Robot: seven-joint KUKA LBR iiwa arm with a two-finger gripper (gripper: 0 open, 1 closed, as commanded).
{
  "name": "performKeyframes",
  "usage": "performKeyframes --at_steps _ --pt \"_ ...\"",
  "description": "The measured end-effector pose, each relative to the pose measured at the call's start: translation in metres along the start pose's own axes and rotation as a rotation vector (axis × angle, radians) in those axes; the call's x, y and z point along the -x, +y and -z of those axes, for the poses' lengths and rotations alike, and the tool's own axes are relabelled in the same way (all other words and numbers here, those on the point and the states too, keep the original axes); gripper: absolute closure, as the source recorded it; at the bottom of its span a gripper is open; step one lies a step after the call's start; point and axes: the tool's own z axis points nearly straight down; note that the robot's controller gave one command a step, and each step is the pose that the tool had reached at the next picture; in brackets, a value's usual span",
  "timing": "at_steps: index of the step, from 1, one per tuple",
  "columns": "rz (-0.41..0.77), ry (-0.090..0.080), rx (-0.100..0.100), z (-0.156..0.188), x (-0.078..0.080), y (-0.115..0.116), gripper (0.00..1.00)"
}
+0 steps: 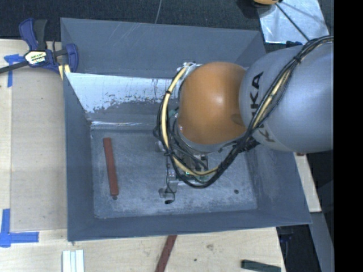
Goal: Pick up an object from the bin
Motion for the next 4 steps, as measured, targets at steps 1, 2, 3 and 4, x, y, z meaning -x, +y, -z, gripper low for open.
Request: performKeyframes --at_steps 1,2,3,4 --pt "-0.003 -0.008 0.002 0.004 0.002 -0.001 0.0" --pt "-0.017 -0.013 0.002 -0.063 0.014 -0.048 0.0" --pt "0.223 -0.006 0.0 -0.069 0.019 -0.082 0.0" --pt "0.19 -0.012 0.0 -0.054 0.022 -0.092 0.0"
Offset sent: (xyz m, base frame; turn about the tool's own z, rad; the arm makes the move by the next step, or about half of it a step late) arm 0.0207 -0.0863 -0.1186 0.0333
